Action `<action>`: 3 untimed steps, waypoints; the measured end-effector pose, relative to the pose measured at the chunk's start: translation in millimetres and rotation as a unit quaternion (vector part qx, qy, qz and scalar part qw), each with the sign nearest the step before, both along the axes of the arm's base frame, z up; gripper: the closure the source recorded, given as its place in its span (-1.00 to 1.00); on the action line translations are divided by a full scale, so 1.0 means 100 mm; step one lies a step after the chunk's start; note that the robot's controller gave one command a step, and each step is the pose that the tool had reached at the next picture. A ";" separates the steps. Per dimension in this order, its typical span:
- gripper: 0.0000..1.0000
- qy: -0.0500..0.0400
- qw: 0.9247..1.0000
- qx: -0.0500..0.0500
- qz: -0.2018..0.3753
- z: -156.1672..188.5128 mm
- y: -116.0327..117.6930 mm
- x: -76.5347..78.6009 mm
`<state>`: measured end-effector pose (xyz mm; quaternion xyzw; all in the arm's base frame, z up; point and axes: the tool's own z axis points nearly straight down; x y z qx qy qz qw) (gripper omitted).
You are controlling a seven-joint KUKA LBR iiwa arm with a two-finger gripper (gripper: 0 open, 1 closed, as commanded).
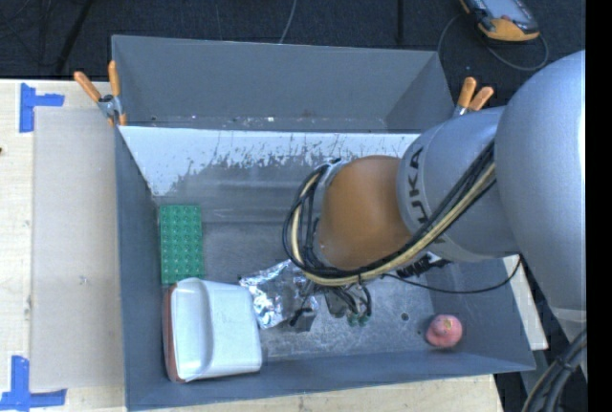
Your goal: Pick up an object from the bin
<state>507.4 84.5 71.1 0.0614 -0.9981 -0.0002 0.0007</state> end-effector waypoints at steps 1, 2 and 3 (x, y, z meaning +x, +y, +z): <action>1.00 -0.002 1.000 0.000 -0.003 0.41 0.00 0.01; 1.00 -0.001 1.000 0.000 -0.005 0.52 0.00 0.02; 1.00 -0.002 1.000 0.000 -0.007 0.86 0.00 0.02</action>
Offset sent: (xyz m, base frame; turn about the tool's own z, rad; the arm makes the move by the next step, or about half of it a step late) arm 0.0002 0.0000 0.0394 0.0000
